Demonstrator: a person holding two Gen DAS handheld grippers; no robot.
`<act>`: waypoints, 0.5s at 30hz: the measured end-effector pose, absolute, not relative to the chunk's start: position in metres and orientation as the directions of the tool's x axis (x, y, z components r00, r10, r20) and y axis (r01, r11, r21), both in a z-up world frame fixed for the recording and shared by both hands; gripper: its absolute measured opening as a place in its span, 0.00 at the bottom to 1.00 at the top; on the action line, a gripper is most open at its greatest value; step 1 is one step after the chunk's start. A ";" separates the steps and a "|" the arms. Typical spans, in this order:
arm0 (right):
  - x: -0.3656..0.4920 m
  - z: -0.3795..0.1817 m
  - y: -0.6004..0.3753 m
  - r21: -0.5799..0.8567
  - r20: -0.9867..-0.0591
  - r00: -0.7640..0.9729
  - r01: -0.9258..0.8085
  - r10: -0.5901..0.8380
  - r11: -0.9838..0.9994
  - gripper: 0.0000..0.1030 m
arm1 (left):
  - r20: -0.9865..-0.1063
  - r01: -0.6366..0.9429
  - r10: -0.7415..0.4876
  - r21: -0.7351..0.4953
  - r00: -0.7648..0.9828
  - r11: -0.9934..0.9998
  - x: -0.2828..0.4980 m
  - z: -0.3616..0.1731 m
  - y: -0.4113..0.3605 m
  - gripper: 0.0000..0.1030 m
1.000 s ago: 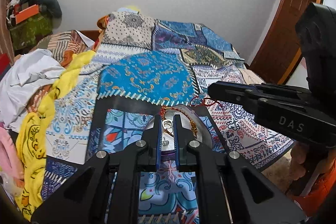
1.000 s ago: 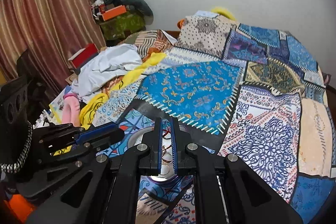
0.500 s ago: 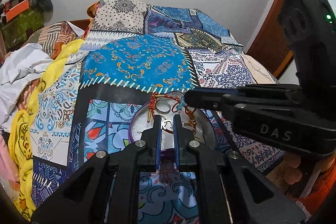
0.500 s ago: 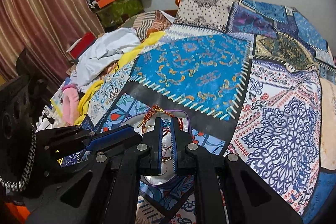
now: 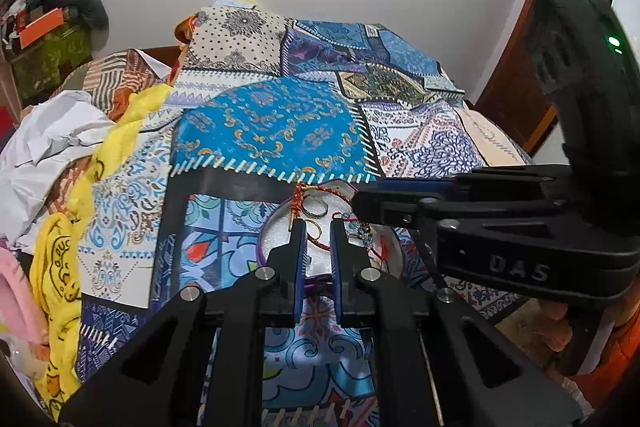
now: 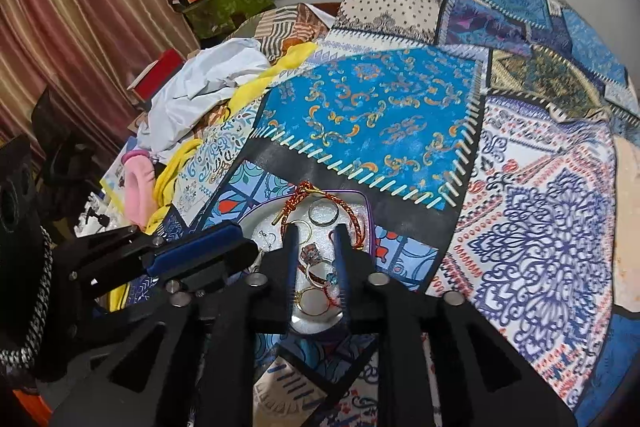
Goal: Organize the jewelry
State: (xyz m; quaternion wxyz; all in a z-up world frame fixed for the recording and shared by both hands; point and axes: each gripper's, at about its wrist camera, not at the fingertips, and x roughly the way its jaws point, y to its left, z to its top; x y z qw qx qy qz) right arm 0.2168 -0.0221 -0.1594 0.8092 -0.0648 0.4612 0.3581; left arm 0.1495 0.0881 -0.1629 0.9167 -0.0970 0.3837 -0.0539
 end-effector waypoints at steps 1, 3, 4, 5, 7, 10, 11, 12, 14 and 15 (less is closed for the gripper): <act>0.213 -0.154 -0.023 0.211 -0.787 0.335 -0.644 0.519 0.735 0.24 | -0.690 0.020 -0.168 -0.218 0.704 0.976 0.148 -0.160 0.089 0.10; 0.208 -0.146 -0.025 0.190 -0.776 0.361 -0.649 0.518 0.737 0.28 | -0.680 0.011 -0.160 -0.218 0.716 0.976 0.143 -0.152 0.091 0.11; 0.203 -0.139 -0.027 0.175 -0.766 0.381 -0.652 0.518 0.738 0.28 | -0.675 0.009 -0.156 -0.217 0.721 0.976 0.141 -0.149 0.091 0.11; 0.200 -0.134 -0.029 0.163 -0.758 0.397 -0.653 0.518 0.739 0.28 | -0.667 0.005 -0.150 -0.214 0.730 0.977 0.138 -0.143 0.092 0.11; 0.195 -0.124 -0.032 0.146 -0.741 0.427 -0.652 0.519 0.744 0.28 | -0.648 0.001 -0.140 -0.210 0.749 0.978 0.131 -0.131 0.094 0.11; 0.183 -0.102 -0.043 0.118 -0.699 0.490 -0.640 0.521 0.759 0.28 | -0.610 -0.003 -0.127 -0.207 0.782 0.978 0.120 -0.108 0.094 0.11; 0.177 -0.092 -0.049 0.111 -0.676 0.515 -0.636 0.527 0.764 0.28 | -0.600 -0.003 -0.123 -0.206 0.791 0.979 0.116 -0.102 0.094 0.11; 0.172 -0.084 -0.053 0.104 -0.657 0.535 -0.634 0.531 0.767 0.28 | -0.581 -0.002 -0.119 -0.204 0.805 0.979 0.110 -0.093 0.093 0.11; 0.157 -0.063 -0.065 0.080 -0.605 0.589 -0.626 0.537 0.776 0.28 | -0.542 0.001 -0.108 -0.194 0.833 0.981 0.098 -0.073 0.091 0.12; 0.152 -0.057 -0.069 0.072 -0.587 0.605 -0.624 0.539 0.778 0.29 | -0.522 0.004 -0.101 -0.184 0.847 0.983 0.091 -0.064 0.088 0.12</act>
